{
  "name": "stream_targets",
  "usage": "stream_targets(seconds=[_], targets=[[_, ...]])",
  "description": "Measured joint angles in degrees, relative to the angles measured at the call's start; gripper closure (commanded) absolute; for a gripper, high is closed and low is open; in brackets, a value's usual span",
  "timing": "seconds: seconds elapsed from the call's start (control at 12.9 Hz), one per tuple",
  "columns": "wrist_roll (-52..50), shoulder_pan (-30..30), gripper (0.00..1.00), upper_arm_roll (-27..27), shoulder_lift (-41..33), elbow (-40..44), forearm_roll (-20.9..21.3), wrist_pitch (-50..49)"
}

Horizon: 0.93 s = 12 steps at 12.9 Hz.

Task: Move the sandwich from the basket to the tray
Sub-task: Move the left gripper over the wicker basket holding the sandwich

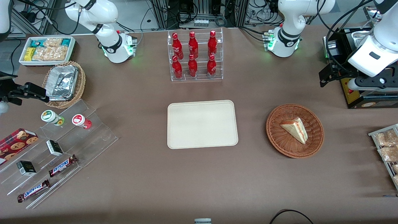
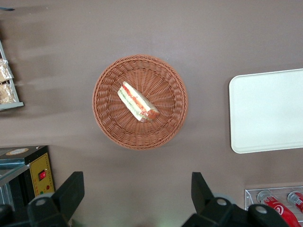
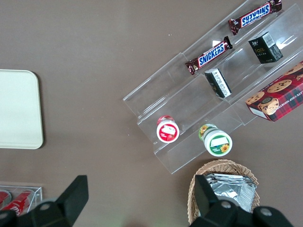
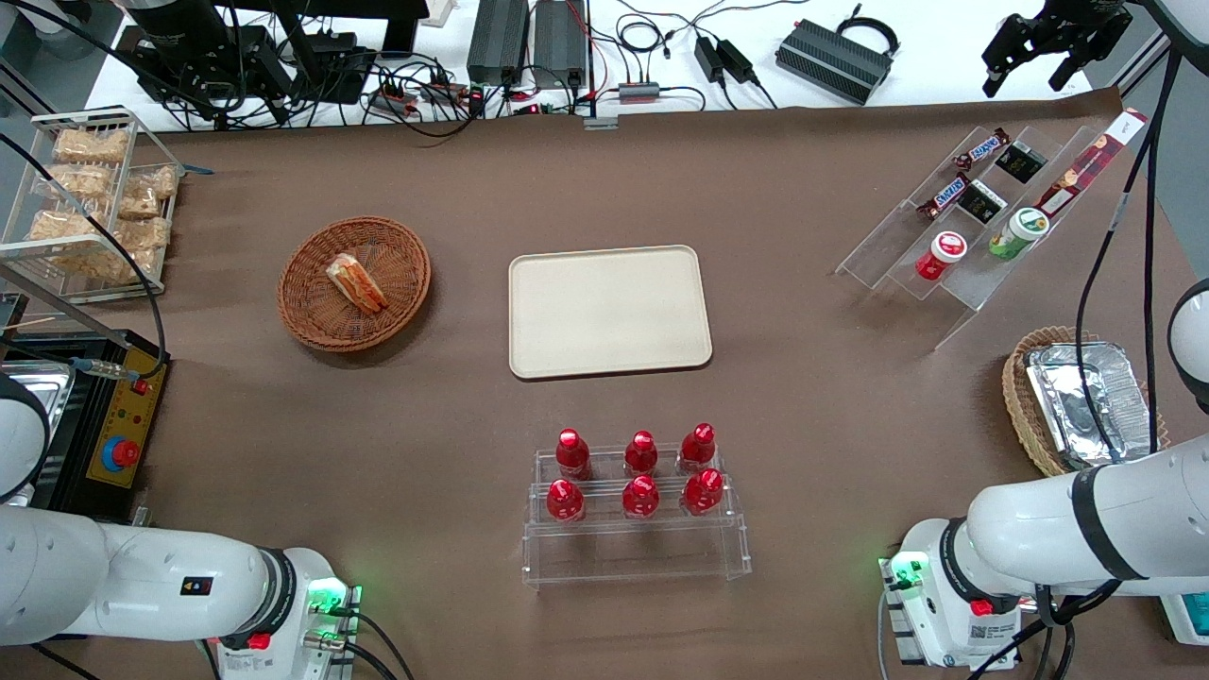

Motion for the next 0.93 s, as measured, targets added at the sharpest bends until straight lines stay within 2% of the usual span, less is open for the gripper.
stream_targets(seconds=[0.31, 0.62, 0.93], targets=[[0.0, 0.01, 0.0, 0.65, 0.28, -0.01, 0.1, -1.0], [-0.09, 0.03, 0.0, 0.79, 2.17, -0.69, 2.93, -0.86], [-0.59, 0.05, 0.0, 1.95, 3.27, -6.57, 3.25, 5.0]])
